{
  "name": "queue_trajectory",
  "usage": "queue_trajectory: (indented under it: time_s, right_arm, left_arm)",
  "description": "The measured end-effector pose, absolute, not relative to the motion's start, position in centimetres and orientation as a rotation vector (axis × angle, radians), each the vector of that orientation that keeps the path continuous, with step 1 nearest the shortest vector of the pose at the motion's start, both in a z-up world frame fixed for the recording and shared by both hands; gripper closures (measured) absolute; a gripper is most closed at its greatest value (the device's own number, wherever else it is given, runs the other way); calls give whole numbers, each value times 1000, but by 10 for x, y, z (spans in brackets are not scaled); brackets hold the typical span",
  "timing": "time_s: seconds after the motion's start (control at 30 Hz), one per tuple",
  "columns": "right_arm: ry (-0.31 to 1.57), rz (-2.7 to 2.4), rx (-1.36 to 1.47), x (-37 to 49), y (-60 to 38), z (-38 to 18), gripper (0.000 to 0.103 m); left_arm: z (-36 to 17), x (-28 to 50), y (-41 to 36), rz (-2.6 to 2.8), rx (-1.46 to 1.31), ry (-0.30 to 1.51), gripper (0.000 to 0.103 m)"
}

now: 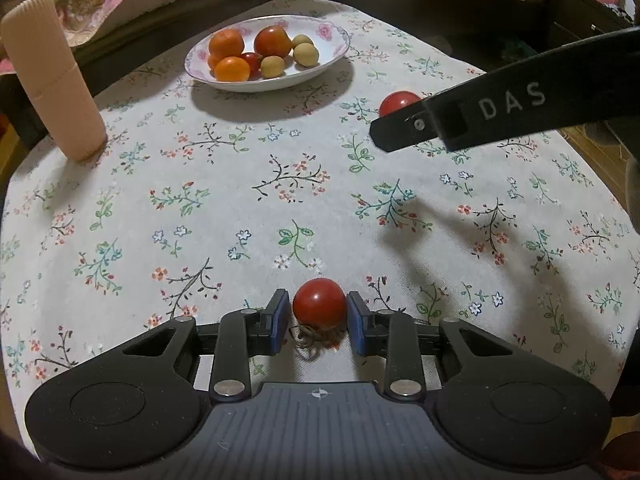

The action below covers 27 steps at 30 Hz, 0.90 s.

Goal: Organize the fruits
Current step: 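Carry both red tomatoes into the white bowl and open both tools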

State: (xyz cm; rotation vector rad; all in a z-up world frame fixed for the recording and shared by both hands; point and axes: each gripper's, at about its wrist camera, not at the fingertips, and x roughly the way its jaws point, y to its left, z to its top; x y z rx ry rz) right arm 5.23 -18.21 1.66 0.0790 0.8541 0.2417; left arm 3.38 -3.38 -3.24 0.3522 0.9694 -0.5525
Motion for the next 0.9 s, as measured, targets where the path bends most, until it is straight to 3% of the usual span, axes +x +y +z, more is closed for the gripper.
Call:
queue_trajectory:
  time_s: [0.37, 0.9]
  right_arm:
    - [840, 230, 76, 59, -187, 20, 67]
    - [799, 180, 78, 141, -207, 22, 67]
  left_arm:
    - [-14, 45, -35, -561, 296, 930, 68]
    - [14, 157, -62, -503, 186, 817, 67]
